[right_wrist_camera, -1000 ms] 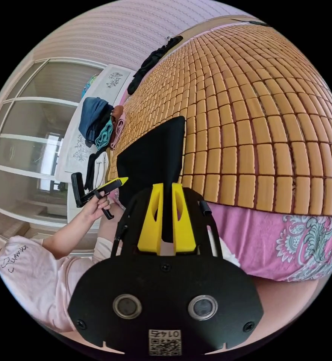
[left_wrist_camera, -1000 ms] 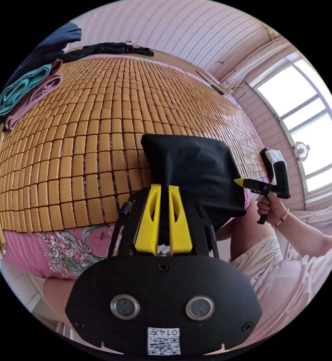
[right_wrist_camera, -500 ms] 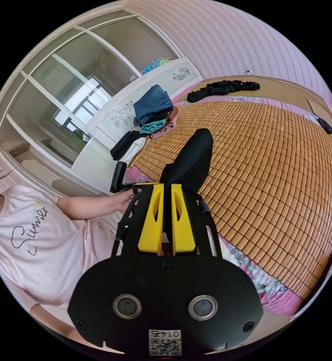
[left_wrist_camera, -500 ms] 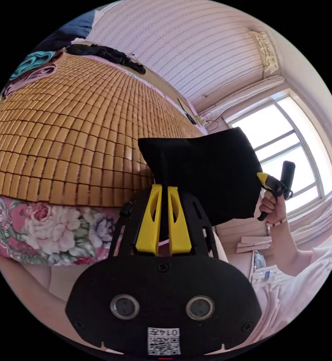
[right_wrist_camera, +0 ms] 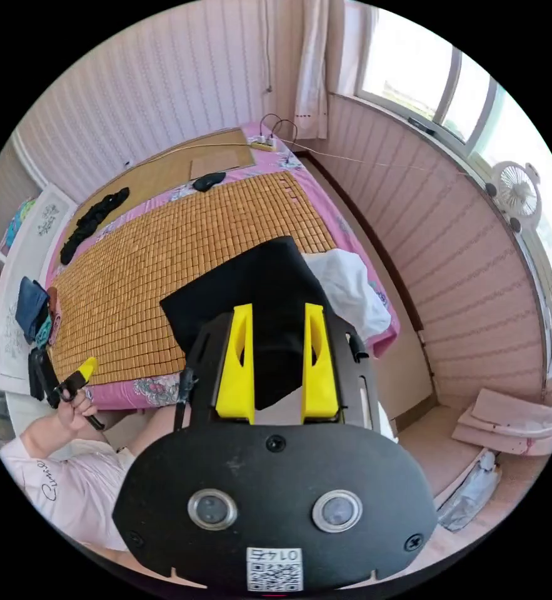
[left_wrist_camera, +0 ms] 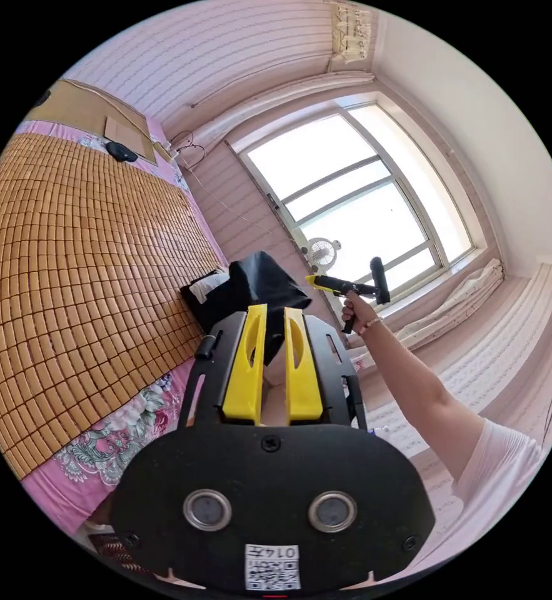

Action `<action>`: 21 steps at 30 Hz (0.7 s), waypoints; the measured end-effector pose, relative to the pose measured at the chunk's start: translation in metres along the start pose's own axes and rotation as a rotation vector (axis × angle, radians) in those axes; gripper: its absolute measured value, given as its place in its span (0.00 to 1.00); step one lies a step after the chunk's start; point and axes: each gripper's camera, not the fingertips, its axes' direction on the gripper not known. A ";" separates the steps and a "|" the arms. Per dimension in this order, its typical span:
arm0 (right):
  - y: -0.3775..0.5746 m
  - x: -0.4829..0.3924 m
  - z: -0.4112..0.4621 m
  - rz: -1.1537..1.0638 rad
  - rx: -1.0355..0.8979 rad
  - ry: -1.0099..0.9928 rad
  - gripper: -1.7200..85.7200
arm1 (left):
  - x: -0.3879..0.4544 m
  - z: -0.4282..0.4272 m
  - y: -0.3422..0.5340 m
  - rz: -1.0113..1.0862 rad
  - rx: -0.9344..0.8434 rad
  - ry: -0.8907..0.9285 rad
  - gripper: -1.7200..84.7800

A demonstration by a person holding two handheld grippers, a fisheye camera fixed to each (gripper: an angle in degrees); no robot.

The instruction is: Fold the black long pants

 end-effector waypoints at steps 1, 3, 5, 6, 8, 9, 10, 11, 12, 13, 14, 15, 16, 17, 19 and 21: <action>0.021 0.016 0.029 0.060 -0.001 -0.022 0.15 | 0.012 -0.005 0.006 0.044 -0.021 0.021 0.07; 0.066 0.027 0.071 0.126 0.040 -0.064 0.15 | 0.031 -0.024 0.021 0.169 -0.046 -0.010 0.06; 0.138 0.019 0.126 0.129 0.066 -0.134 0.15 | 0.045 -0.055 0.046 0.298 -0.110 -0.146 0.04; 0.157 0.014 0.138 0.128 0.071 -0.147 0.15 | 0.046 -0.063 0.052 0.313 -0.126 -0.177 0.04; 0.239 -0.008 0.181 0.139 0.096 -0.246 0.14 | 0.049 -0.098 0.079 0.352 -0.170 -0.269 0.05; 0.261 -0.016 0.191 0.136 0.105 -0.281 0.14 | 0.050 -0.108 0.086 0.359 -0.175 -0.284 0.05; 0.303 -0.031 0.212 0.151 0.109 -0.337 0.14 | 0.055 -0.129 0.102 0.371 -0.177 -0.326 0.05; 0.342 -0.050 0.232 0.150 0.102 -0.373 0.13 | 0.062 -0.152 0.120 0.393 -0.171 -0.373 0.06; 0.360 -0.061 0.243 0.142 0.089 -0.382 0.13 | 0.067 -0.163 0.129 0.404 -0.168 -0.400 0.06; 0.392 -0.084 0.263 0.122 0.050 -0.378 0.13 | 0.076 -0.185 0.148 0.422 -0.167 -0.463 0.06; 0.419 -0.110 0.281 0.085 0.007 -0.363 0.13 | 0.087 -0.206 0.168 0.451 -0.168 -0.531 0.06; 0.429 -0.122 0.289 0.064 -0.012 -0.355 0.13 | 0.092 -0.216 0.177 0.464 -0.167 -0.567 0.06; 0.446 -0.147 0.301 0.020 -0.034 -0.335 0.13 | 0.104 -0.238 0.194 0.481 -0.157 -0.643 0.06; 0.456 -0.173 0.310 -0.029 -0.035 -0.319 0.13 | 0.117 -0.261 0.210 0.503 -0.129 -0.723 0.06; 0.462 -0.213 0.319 -0.135 -0.010 -0.325 0.13 | 0.138 -0.299 0.233 0.544 -0.060 -0.859 0.07; 0.458 -0.258 0.327 -0.263 0.023 -0.332 0.12 | 0.157 -0.337 0.254 0.586 0.023 -0.998 0.07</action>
